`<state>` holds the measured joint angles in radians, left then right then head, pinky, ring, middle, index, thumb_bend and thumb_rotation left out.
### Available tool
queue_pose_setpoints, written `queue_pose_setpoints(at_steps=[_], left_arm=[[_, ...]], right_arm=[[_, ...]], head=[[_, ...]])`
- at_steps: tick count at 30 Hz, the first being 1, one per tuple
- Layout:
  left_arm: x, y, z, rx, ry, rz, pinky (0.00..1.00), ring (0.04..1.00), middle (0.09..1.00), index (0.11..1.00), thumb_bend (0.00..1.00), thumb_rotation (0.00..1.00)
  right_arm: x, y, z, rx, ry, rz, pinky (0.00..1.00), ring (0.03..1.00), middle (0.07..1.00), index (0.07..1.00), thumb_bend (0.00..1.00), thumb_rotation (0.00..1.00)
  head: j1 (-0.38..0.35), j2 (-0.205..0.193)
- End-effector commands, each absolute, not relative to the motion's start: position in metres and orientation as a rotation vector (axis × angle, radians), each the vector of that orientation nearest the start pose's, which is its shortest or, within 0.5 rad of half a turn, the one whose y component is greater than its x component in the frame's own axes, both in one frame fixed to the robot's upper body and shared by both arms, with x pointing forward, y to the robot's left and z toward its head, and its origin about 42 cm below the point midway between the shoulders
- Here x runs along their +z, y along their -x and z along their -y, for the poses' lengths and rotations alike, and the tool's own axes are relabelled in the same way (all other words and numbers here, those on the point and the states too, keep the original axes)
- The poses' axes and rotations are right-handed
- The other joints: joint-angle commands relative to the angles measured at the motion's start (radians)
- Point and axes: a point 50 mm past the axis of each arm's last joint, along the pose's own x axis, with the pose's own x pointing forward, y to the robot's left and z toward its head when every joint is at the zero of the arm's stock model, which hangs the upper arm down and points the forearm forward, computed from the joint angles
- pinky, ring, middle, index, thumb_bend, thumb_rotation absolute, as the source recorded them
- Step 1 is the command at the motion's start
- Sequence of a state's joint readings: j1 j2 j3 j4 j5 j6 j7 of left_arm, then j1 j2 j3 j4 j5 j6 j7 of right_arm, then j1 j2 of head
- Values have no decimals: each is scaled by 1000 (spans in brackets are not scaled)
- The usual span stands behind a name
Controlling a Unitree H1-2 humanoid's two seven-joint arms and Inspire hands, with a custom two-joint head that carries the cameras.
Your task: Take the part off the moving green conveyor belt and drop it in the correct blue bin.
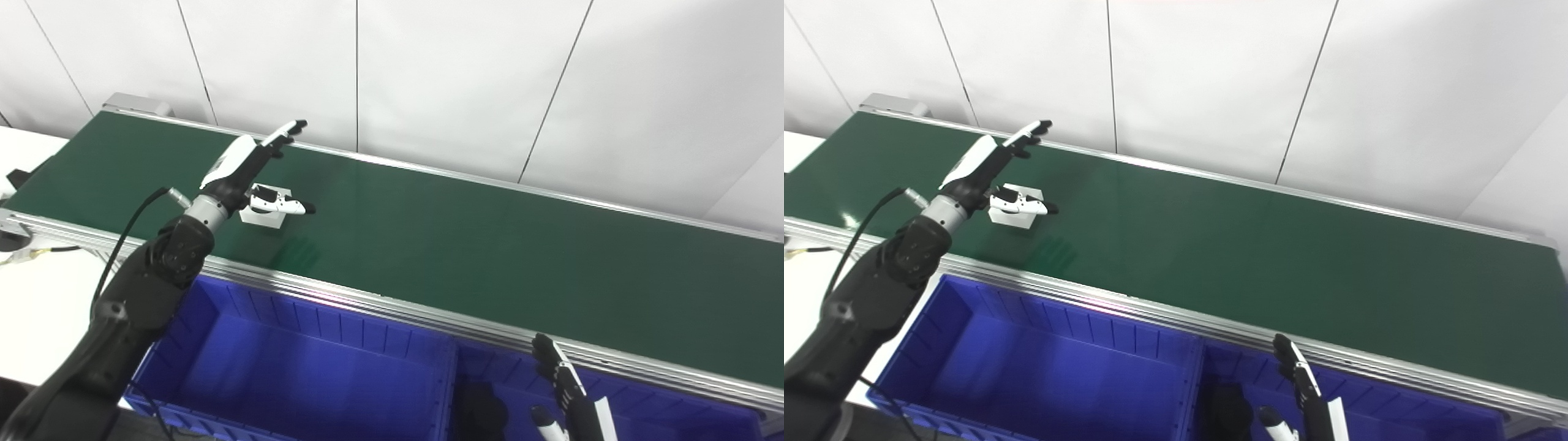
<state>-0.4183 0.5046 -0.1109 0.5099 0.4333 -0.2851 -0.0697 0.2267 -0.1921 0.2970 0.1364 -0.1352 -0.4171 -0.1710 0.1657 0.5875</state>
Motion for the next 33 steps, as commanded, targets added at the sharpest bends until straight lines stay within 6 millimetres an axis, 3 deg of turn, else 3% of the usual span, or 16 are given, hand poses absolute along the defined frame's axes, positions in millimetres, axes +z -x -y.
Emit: queue_pose_setpoints(at_steps=[1,10,15,26,28,29,30,31,32,33], left_arm=[[180,-429,-370,-175,-1046,166,848,918,954,963,778,225],[173,-451,-367,-234,-1255,101,945,953,959,957,841,198],[166,-457,-361,-282,-1278,84,914,945,936,939,933,227],[159,-467,-344,-332,-1341,30,883,932,931,922,870,56],[158,-468,-340,-332,-1329,9,800,886,916,903,838,9],[157,-468,-338,-333,-1316,3,672,784,897,889,809,2],[155,-468,-336,-340,-1302,5,651,767,894,887,804,2],[154,-468,-334,-345,-1293,7,525,632,791,857,741,1],[153,-469,-331,-351,-1293,7,460,562,739,842,709,0],[153,-469,-329,-358,-1301,-1,359,450,613,816,626,0]], right_arm=[[42,-186,213,157,209,146,859,899,899,903,778,875],[43,-184,214,151,219,152,863,887,886,890,763,881],[43,-183,213,149,194,146,856,890,894,898,791,874],[43,-184,214,150,185,142,857,893,897,907,814,873],[43,-184,214,147,185,143,852,888,892,904,807,869],[43,-184,214,148,186,144,852,887,893,906,803,868],[43,-184,214,149,183,144,853,887,893,907,803,868],[43,-183,214,149,181,143,854,888,894,907,809,864],[44,-183,214,148,181,144,854,889,894,907,813,862],[44,-183,214,147,179,146,856,888,893,906,807,860]], head=[[1,1],[5,1],[6,1],[8,2],[8,3],[8,3],[7,4],[7,4],[7,5],[7,5]])
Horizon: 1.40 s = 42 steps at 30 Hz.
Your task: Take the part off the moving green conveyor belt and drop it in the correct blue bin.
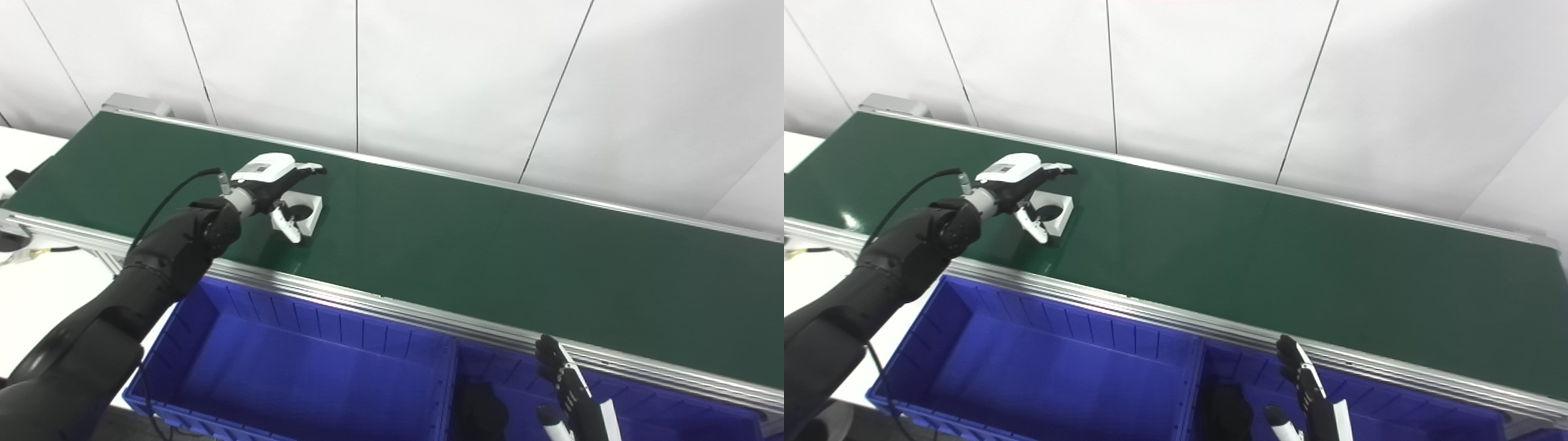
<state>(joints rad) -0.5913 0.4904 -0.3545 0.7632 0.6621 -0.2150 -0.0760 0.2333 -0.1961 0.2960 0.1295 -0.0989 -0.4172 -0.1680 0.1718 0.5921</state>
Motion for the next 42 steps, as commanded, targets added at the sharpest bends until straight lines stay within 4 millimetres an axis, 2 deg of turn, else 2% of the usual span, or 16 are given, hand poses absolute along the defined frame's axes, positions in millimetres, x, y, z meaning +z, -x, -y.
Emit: queue_pose_setpoints(at_steps=[1,3,4,5,9,16,21,26,28,32,35,39,42], left_arm=[[152,-470,-327,-364,-1316,-6,289,374,534,791,572,0],[151,-472,-322,-375,-1329,-13,303,395,496,733,541,0],[151,-472,-321,-380,-1325,-13,373,473,495,682,531,0],[151,-473,-319,-385,-1317,-13,416,496,477,595,521,0],[149,-475,-313,-397,-1286,-31,419,488,479,509,516,0],[143,-473,-308,-432,-1278,-59,408,478,465,506,518,0],[156,-466,-311,-386,-1241,47,442,504,487,499,516,0],[192,-447,-309,-300,-1111,244,467,515,481,504,515,0],[205,-437,-306,-284,-1045,336,405,416,471,538,499,0],[220,-414,-300,-289,-885,427,398,402,475,539,496,0],[221,-395,-295,-289,-793,496,394,398,477,540,496,0],[210,-368,-287,-305,-653,545,364,396,482,543,494,0],[191,-342,-276,-322,-558,553,266,431,483,506,499,0]], right_arm=[[44,-183,213,145,178,146,854,887,892,906,797,857],[44,-183,213,142,183,147,856,887,891,905,792,862],[44,-182,213,143,182,148,857,890,893,905,799,869],[45,-182,213,147,180,148,868,898,900,910,800,872],[46,-182,212,145,176,152,855,890,896,909,799,877],[47,-181,210,130,169,156,850,878,884,901,790,873],[48,-180,208,133,169,160,849,882,887,900,773,879],[49,-178,209,139,174,162,854,888,893,900,760,873],[49,-177,209,141,178,163,847,882,889,903,773,873],[50,-174,208,130,181,164,844,872,883,898,775,866],[51,-172,207,130,183,169,856,879,885,894,761,854],[52,-169,204,128,174,168,865,875,881,890,753,810],[52,-167,201,136,184,171,875,883,888,894,738,796]], head=[[2,2],[3,2],[2,2],[1,3],[-1,6],[-5,10],[-17,15],[-32,25],[-45,31],[-90,44],[-117,51],[-164,66],[-211,84]])
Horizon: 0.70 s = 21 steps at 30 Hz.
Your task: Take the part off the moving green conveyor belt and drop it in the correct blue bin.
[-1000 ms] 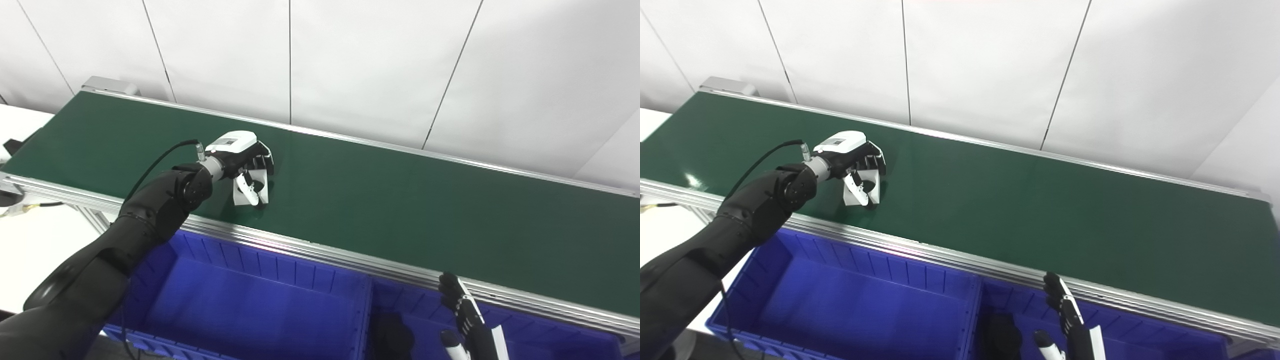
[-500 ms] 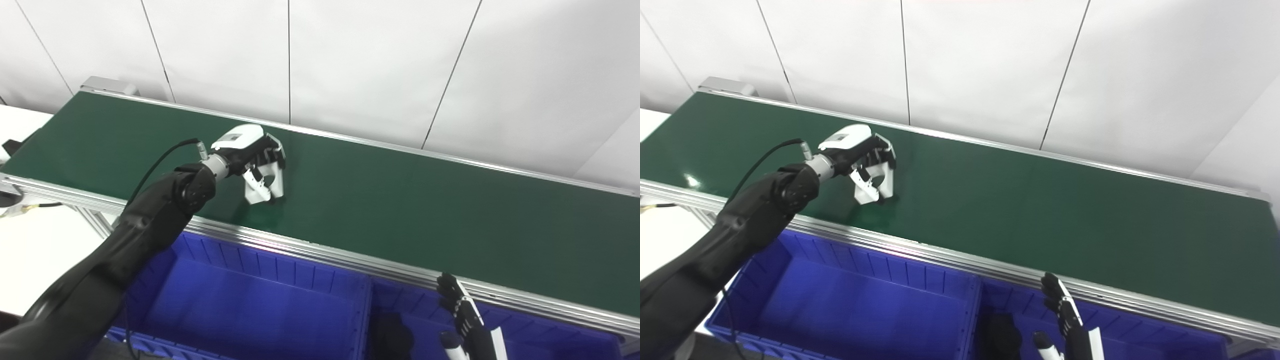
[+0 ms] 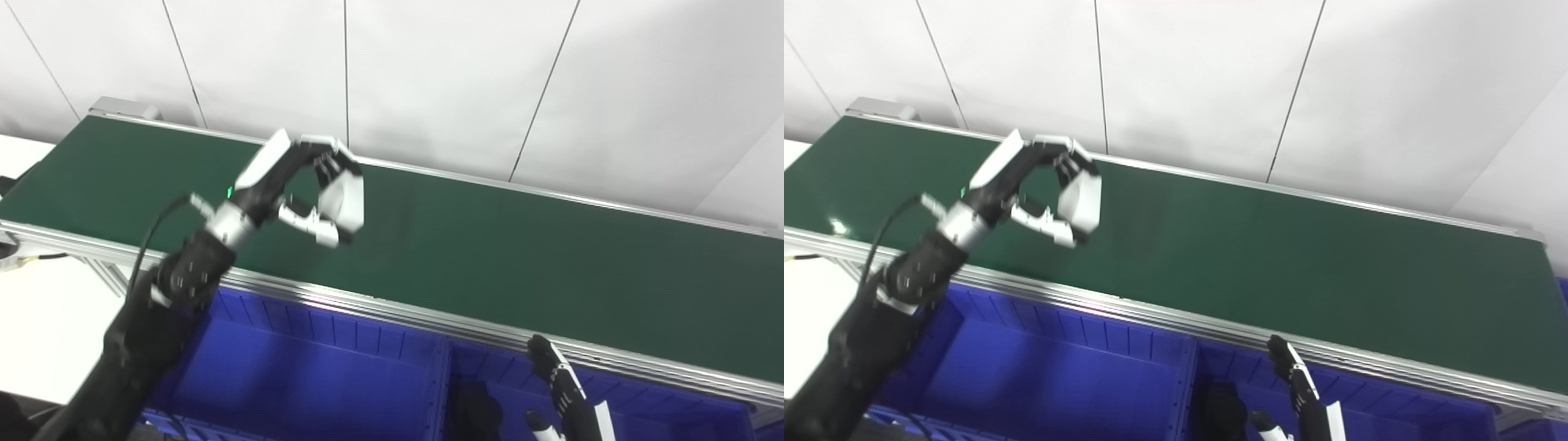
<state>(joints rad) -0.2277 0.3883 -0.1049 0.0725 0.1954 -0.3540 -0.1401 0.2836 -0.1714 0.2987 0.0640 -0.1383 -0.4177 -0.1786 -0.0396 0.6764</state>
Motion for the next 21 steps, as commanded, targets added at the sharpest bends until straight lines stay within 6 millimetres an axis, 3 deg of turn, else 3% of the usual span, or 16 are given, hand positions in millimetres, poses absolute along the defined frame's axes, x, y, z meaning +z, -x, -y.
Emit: queue_pose_setpoints(at_steps=[1,5,8,11,18,21], left_arm=[[186,-335,-273,-327,-529,550,278,395,481,535,494,0],[163,-306,-258,-354,-478,534,341,401,469,546,493,0],[139,-286,-248,-368,-455,480,284,370,481,550,490,0],[116,-268,-242,-385,-444,406,351,402,512,517,495,0],[80,-244,-237,-451,-495,297,413,424,487,524,498,0],[68,-239,-235,-501,-539,259,346,383,480,545,493,0]], right_arm=[[52,-167,200,137,189,173,872,885,892,896,745,807],[52,-168,196,134,203,182,870,888,894,894,744,813],[52,-168,193,132,205,184,883,900,902,900,760,814],[52,-168,190,128,201,186,860,887,897,900,758,812],[53,-169,187,129,197,191,867,895,900,909,752,816],[54,-170,186,127,195,196,866,900,903,908,743,817]], head=[[-3,1],[-49,22],[-85,29],[-118,47],[-144,78],[-144,80]])
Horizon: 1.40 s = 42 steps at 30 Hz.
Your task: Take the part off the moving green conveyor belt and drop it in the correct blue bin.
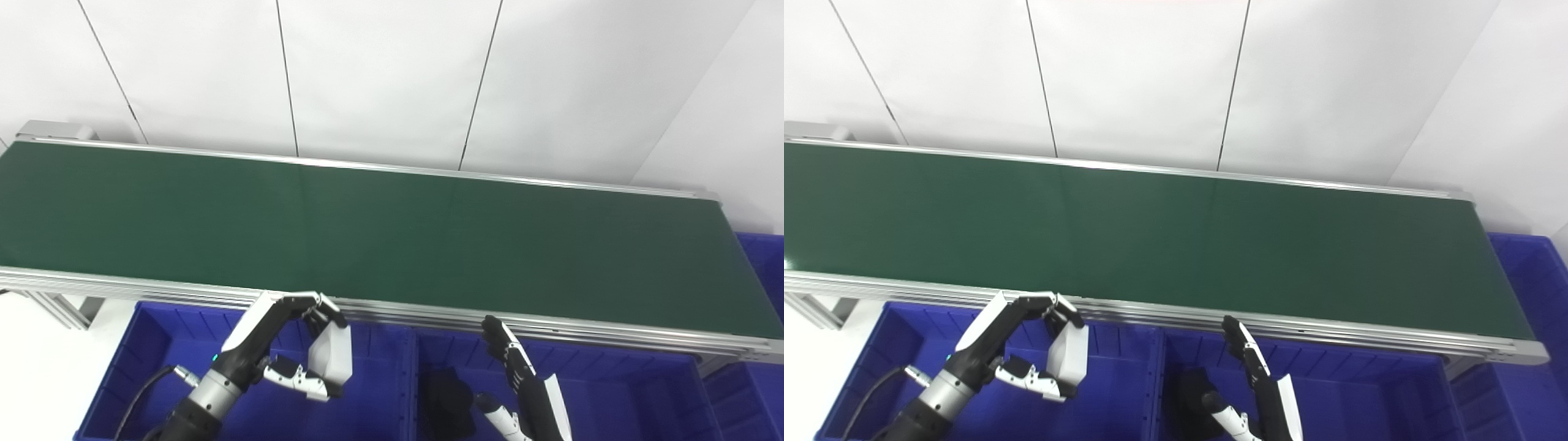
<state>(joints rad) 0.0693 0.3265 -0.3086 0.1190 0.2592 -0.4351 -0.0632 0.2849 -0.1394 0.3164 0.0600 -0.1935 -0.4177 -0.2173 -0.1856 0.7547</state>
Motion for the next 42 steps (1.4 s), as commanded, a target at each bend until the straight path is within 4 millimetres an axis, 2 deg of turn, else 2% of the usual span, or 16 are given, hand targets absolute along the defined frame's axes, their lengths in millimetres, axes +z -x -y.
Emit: queue_pose_setpoints(at_steps=[1,3,7,10,11,12,13,15,18,20,23,25,26,29,34,42], left_arm=[[65,-238,-234,-511,-557,254,360,390,499,536,494,0],[59,-235,-232,-526,-587,244,360,390,504,535,494,0],[47,-233,-226,-578,-662,220,251,396,509,496,497,0],[41,-234,-221,-611,-754,174,328,419,467,542,493,0],[38,-234,-219,-623,-793,133,373,416,504,536,492,0],[35,-234,-217,-634,-835,86,450,537,642,518,497,28],[33,-234,-216,-642,-866,48,542,660,774,714,551,121],[31,-235,-214,-649,-919,13,725,803,859,831,646,309],[30,-234,-211,-641,-944,-19,845,873,894,883,708,415],[32,-231,-212,-606,-894,-21,857,894,911,901,734,433],[39,-224,-214,-531,-695,-39,715,829,939,928,773,459],[45,-220,-214,-501,-592,-2,738,839,945,940,799,544],[48,-218,-214,-489,-553,15,806,880,944,941,816,576],[54,-208,-208,-450,-344,89,874,915,939,923,811,549],[59,-199,-195,-401,-151,195,838,883,906,897,800,539],[45,-187,-183,-342,-36,137,830,859,873,870,848,563]], right_arm=[[55,-170,186,123,198,199,848,889,894,901,750,816],[55,-170,186,117,204,204,840,883,890,898,753,818],[57,-170,186,117,202,207,854,890,896,901,764,826],[57,-170,185,118,195,207,849,887,891,896,758,819],[57,-170,185,117,191,206,858,892,893,897,762,819],[58,-169,185,115,191,205,861,893,893,897,768,819],[58,-169,185,114,191,206,861,891,890,896,773,821],[58,-168,184,115,193,207,860,893,894,898,771,821],[59,-168,183,115,194,208,860,894,896,901,769,823],[59,-168,183,115,186,208,855,892,896,901,764,817],[60,-167,183,116,188,210,845,887,895,901,761,816],[59,-168,182,116,192,210,838,883,892,897,760,814],[59,-168,182,118,190,209,839,886,897,901,764,815],[59,-167,181,121,205,214,831,881,895,900,756,812],[59,-165,182,136,219,214,832,882,902,908,768,799],[58,-161,183,130,217,205,820,871,892,900,773,788]], head=[[2,1],[-2,5],[-6,13],[-2,19],[-4,19],[-4,19],[-5,19],[-7,21],[-7,21],[-7,22],[-7,21],[-10,18],[-11,17],[-23,12],[-29,9],[-34,7]])
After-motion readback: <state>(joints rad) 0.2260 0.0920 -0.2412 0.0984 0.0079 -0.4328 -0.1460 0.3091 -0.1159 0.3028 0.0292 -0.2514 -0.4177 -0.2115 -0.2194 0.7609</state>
